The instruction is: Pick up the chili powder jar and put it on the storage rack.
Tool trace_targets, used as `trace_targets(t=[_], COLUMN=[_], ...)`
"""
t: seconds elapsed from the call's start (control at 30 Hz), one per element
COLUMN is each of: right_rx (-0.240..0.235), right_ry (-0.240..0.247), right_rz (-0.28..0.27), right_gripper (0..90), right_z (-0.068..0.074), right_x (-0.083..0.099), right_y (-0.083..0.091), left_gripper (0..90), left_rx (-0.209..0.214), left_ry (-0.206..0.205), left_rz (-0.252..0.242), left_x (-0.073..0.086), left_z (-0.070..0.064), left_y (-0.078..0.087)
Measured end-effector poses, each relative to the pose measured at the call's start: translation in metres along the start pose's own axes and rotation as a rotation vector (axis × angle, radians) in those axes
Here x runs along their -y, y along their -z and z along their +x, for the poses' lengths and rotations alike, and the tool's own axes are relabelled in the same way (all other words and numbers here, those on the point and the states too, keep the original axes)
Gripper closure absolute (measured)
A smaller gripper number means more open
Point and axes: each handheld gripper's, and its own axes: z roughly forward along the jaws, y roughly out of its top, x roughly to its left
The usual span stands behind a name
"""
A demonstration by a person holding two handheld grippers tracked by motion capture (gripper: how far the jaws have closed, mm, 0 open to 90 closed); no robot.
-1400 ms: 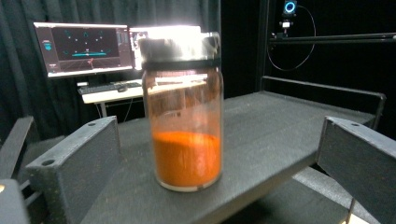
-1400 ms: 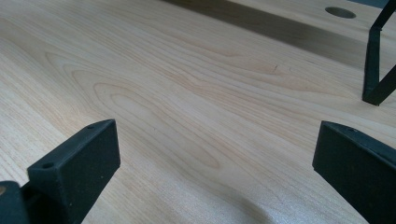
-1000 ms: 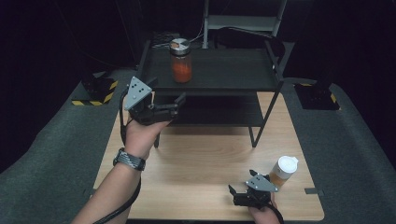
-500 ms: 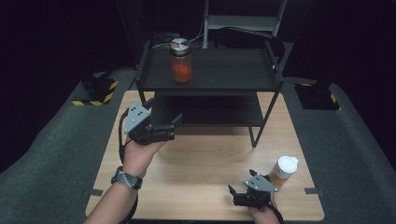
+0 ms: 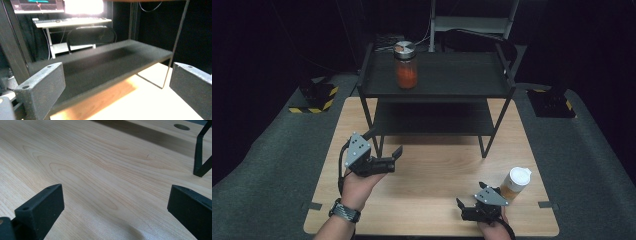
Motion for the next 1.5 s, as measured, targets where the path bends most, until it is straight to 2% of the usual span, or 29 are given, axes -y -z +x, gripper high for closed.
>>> trace_targets(t=[0.1, 0.27, 0.37, 0.53, 0.73, 0.77, 0.83, 1.0, 1.07, 1.2, 1.33, 1.37, 1.5], right_rx=[0.003, 0.007, 0.008, 0.01, 0.015, 0.015, 0.018, 0.025, 0.028, 0.033, 0.036, 0.037, 0.038], right_ry=[0.002, 0.004, 0.009, 0.009, 0.012, 0.012, 0.013, 0.017, 0.02, 0.022, 0.022, 0.022, 0.028], right_rz=[0.0, 0.003, 0.003, 0.004, 0.004, 0.005, 0.003, 0.008, 0.011, 0.014, 0.021, 0.024, 0.031], right_gripper=[0.1, 0.1, 0.1, 0.1, 0.1, 0.1, 0.1, 0.1, 0.1, 0.0, 0.1, 0.1, 0.1], right_z=[0.001, 0.002, 0.002, 0.003, 0.004, 0.004, 0.004, 0.006, 0.007, 0.008, 0.009, 0.009, 0.01], right_x=[0.0, -0.001, -0.001, -0.001, -0.001, -0.001, -0.001, -0.002, -0.002, -0.003, -0.004, -0.004, -0.006], right_y=[0.0, 0.0, 0.0, -0.001, -0.001, -0.001, -0.001, -0.001, -0.001, -0.001, -0.002, -0.002, -0.003], left_gripper=[0.4, 0.4, 0.4, 0.4, 0.4, 0.4, 0.4, 0.4, 0.4, 0.4, 0.4, 0.4, 0.5], left_rx=[0.008, 0.016, 0.024, 0.034, 0.035, 0.023, 0.02, 0.016, 0.022, 0.022, 0.011, 0.011, 0.005], left_ry=[0.016, 0.019, 0.037, 0.045, 0.043, 0.034, 0.023, 0.042, 0.059, 0.066, 0.031, 0.011, -0.016], left_rz=[0.013, 0.032, 0.055, 0.095, 0.141, 0.155, 0.172, 0.209, 0.239, 0.262, 0.299, 0.313, 0.315], left_x=[0.012, 0.03, 0.042, 0.064, 0.085, 0.089, 0.094, 0.106, 0.108, 0.112, 0.113, 0.112, 0.111], left_z=[0.0, 0.002, 0.003, 0.003, 0.003, 0.001, 0.002, 0.005, 0.006, 0.007, 0.004, 0.002, -0.002], left_y=[0.002, 0.005, 0.005, 0.005, 0.007, 0.008, 0.01, 0.014, 0.014, 0.015, 0.013, 0.013, 0.012])
